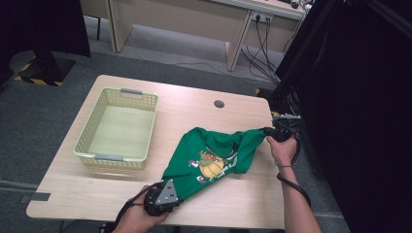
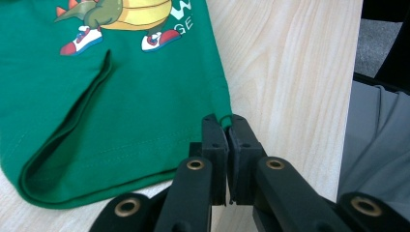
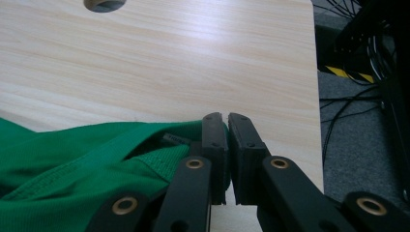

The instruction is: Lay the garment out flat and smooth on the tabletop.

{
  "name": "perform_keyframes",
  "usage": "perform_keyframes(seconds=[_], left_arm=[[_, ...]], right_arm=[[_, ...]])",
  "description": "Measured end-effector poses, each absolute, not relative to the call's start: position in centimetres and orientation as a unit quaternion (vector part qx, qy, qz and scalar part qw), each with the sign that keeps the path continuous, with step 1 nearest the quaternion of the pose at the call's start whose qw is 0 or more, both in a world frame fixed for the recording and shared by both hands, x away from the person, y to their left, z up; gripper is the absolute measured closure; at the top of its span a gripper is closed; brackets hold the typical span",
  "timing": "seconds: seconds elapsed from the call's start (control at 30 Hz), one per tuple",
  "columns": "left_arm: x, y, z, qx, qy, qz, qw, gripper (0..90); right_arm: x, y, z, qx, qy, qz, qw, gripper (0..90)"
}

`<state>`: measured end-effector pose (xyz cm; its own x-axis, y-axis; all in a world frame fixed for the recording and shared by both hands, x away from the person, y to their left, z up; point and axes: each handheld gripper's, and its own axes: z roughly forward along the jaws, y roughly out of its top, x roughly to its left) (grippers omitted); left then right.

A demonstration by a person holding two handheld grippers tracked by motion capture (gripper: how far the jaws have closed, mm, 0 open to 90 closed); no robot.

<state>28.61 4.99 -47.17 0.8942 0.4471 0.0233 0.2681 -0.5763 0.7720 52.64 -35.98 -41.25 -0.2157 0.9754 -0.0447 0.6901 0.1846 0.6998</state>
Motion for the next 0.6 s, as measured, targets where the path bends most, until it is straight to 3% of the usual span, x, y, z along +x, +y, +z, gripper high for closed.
perform_keyframes(seconds=[0.13, 0.2, 0.37, 0.6], left_arm=[[28.7, 5.1, -47.1, 0.880, 0.206, 0.107, 0.414, 86.5], [28.8, 5.1, -47.1, 0.879, 0.207, 0.102, 0.416, 85.2], [28.8, 5.0, -47.0, 0.873, 0.213, 0.093, 0.429, 72.5], [28.9, 4.9, -46.3, 0.865, 0.217, 0.101, 0.441, 63.1]], right_arm=[[53.0, -36.0, -41.8, 0.572, 0.733, 0.266, 0.255, 84.1], [53.0, -36.0, -42.0, 0.571, 0.735, 0.257, 0.261, 78.7], [52.6, -35.9, -41.9, 0.564, 0.742, 0.246, 0.266, 63.4], [50.4, -34.4, -41.0, 0.533, 0.766, 0.270, 0.236, 57.4]])
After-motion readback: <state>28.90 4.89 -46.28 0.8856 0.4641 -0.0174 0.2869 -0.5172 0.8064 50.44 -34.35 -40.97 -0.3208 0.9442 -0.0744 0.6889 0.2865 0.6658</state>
